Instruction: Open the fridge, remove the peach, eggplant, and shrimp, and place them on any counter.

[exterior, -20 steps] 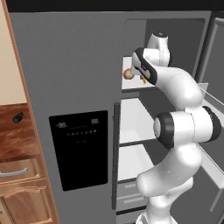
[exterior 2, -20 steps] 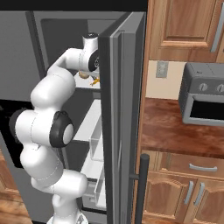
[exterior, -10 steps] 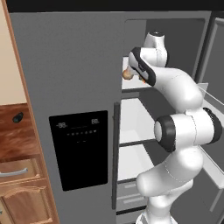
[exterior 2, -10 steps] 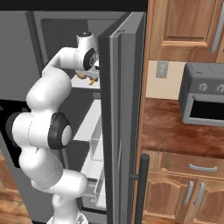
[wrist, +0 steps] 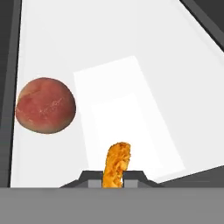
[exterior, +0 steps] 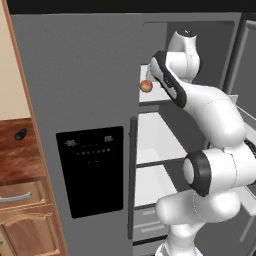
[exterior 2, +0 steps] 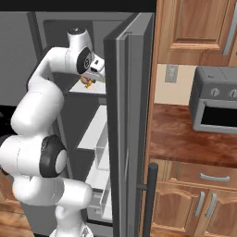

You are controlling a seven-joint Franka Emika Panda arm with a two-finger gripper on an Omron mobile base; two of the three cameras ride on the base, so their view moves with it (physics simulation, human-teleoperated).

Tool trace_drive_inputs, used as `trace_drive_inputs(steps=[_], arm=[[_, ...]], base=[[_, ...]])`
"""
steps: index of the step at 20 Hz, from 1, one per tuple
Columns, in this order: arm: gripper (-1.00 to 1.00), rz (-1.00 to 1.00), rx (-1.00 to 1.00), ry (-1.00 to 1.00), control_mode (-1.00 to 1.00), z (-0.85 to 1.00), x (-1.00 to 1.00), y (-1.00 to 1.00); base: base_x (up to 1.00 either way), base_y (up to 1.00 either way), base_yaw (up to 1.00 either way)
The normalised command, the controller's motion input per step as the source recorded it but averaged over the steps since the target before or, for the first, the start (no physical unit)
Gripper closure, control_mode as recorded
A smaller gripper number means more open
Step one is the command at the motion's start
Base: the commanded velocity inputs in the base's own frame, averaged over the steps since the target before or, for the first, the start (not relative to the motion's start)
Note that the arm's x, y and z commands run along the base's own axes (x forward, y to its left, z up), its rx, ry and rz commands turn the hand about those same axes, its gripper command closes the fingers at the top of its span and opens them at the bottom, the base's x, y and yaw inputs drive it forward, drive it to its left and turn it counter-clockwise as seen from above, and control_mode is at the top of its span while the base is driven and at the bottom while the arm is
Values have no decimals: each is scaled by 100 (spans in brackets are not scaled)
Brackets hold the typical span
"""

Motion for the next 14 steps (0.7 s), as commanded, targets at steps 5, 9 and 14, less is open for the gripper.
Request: trace_drive_inputs(steps=[5,9,14], arm=[[100,-2,3,-11,-100,-3,-100,-29],[100,-1,0,0,-100,-31,-100,-14],[100,0,0,1,-100,-25,-96,0]], base=[[0,0,0],[0,0,0],[0,0,0]])
